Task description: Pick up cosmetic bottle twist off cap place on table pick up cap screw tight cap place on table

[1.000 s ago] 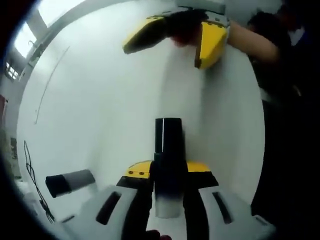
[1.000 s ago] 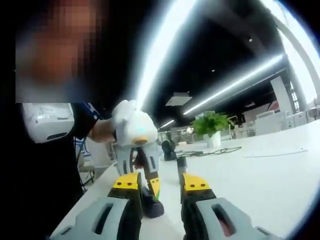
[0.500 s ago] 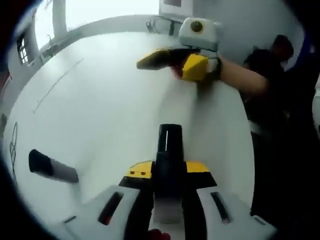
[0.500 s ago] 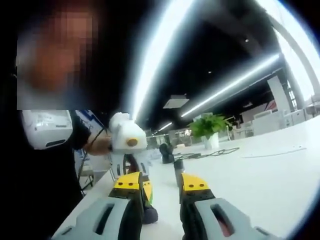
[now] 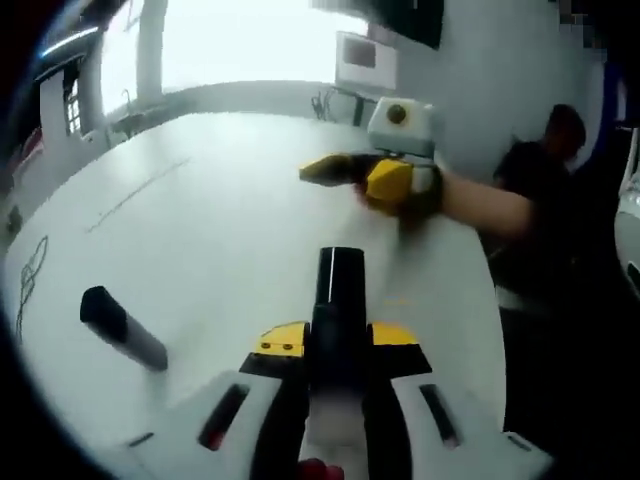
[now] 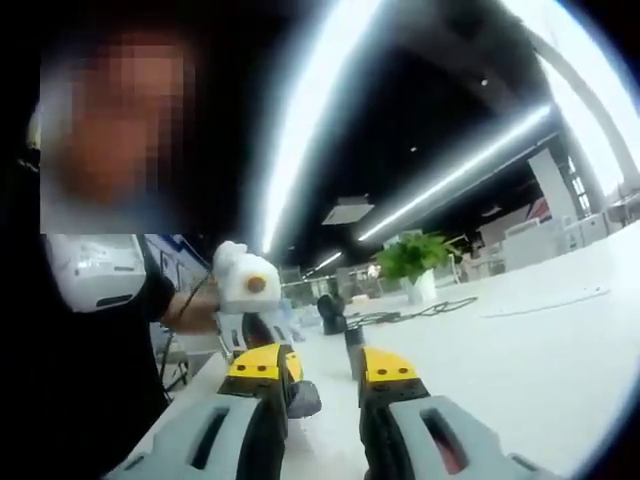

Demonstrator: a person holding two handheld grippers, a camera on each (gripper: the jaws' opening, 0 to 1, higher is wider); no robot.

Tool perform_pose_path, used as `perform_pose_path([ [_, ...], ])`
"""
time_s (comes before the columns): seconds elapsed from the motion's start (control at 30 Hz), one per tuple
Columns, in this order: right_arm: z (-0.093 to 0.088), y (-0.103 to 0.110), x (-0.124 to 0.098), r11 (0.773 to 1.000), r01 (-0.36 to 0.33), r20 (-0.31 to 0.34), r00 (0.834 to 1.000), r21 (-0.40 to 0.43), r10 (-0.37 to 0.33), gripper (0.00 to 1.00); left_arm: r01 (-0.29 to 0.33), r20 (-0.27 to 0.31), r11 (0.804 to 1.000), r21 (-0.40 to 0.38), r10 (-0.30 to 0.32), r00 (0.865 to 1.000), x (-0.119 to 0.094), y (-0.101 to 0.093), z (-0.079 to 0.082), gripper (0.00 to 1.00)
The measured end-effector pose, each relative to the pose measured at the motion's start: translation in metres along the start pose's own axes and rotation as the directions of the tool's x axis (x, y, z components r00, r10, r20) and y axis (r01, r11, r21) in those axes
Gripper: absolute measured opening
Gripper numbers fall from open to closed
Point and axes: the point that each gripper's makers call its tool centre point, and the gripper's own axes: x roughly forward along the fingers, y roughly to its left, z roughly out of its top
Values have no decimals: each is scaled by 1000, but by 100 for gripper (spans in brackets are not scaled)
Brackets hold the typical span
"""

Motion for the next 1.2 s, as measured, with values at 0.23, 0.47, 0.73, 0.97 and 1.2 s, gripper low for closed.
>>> perform_pose_path([
  [0.23, -4, 25, 0, 994, -106, -25, 994, 39, 107, 13, -30, 292, 999, -19, 34, 956, -19, 0, 33, 8],
  [0.47, -20, 47, 4, 984, -177, -114, 978, 8, 177, 12, -51, 505, 996, 74, 7, 863, -30, -21, 42, 8],
  [0.73, -24, 62, 3, 983, -180, -116, 976, 26, 182, 17, -77, 562, 993, 88, 14, 827, -38, -19, 36, 8],
  [0.97, -17, 75, 12, 988, -149, -44, 988, 33, 150, 23, -79, 591, 992, 94, 8, 807, -37, -21, 31, 8],
  [1.2, -19, 76, 15, 989, -141, -38, 989, 45, 142, 24, -103, 571, 991, 86, 36, 820, -32, -15, 16, 9],
])
